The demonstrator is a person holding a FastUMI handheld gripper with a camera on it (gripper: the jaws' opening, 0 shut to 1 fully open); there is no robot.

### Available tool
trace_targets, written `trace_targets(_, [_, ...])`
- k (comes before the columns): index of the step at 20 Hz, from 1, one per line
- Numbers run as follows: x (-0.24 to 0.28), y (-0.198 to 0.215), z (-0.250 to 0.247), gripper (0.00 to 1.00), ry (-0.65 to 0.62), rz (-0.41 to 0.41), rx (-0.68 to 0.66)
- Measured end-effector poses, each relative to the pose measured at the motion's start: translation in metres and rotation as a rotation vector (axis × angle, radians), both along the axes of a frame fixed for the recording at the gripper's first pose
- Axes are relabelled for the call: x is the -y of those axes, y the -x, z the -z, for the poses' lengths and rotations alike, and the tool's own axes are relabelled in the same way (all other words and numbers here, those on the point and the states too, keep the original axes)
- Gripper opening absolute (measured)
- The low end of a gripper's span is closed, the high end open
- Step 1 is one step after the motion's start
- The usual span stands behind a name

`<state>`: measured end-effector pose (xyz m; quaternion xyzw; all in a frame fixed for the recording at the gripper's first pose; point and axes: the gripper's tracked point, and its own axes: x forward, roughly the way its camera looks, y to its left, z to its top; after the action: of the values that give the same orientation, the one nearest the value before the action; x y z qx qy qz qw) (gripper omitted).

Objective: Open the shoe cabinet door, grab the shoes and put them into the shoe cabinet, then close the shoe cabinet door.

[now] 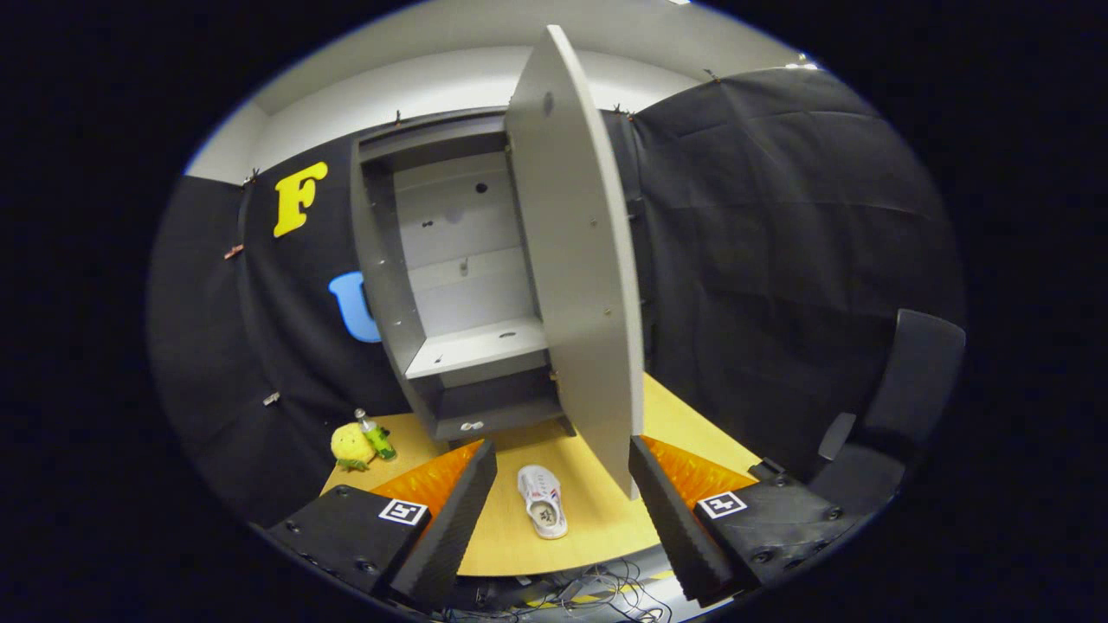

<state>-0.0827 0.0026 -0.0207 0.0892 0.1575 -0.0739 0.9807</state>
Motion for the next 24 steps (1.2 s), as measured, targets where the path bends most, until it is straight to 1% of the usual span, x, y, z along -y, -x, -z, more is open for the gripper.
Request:
trace_targets(3, [-0.039,-0.018,0.032,0.97,-0.005,-0.094,-0.056])
trace_targets(6, [-0.062,-0.039,0.084,0.98,-0.007,-0.170,-0.136])
trace_targets(10, [-0.079,-0.072,0.159,0.98,-0.032,-0.236,-0.256])
trace_targets(14, [-0.084,-0.102,0.233,0.98,0.000,-0.307,-0.373])
trace_targets(17, [-0.084,-0.120,0.279,0.98,-0.014,-0.323,-0.440])
trace_targets(20, [-0.080,-0.136,0.317,0.98,-0.014,-0.323,-0.464])
trace_targets(21, [-0.076,-0.136,0.330,0.98,-0.014,-0.317,-0.484])
trace_targets(24, [-0.082,-0.133,0.360,0.98,-0.068,-0.306,-0.545])
